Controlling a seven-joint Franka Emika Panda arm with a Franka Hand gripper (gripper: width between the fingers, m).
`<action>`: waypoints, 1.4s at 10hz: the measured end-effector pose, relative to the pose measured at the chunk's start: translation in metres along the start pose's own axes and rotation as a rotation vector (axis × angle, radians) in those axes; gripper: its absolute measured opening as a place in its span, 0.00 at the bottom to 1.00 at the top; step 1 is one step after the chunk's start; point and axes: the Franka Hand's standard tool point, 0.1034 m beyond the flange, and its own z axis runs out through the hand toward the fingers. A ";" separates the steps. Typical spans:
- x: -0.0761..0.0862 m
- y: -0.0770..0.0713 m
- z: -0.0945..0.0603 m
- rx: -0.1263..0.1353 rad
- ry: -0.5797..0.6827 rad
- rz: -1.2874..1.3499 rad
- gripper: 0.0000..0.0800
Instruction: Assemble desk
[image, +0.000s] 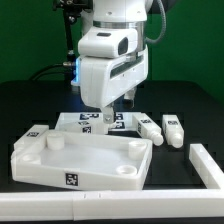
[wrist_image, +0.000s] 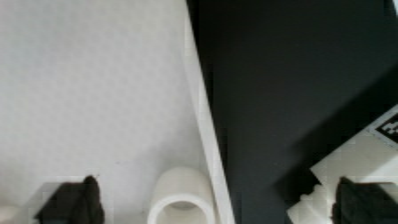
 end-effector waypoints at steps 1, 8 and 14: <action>-0.008 0.005 0.008 -0.004 0.004 -0.069 0.81; -0.034 0.018 0.057 -0.001 0.026 -0.171 0.81; -0.034 0.018 0.057 0.000 0.026 -0.172 0.09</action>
Offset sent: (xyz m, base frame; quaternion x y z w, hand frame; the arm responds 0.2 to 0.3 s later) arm 0.0048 -0.0181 -0.0350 -0.0328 0.0392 -0.0684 0.9963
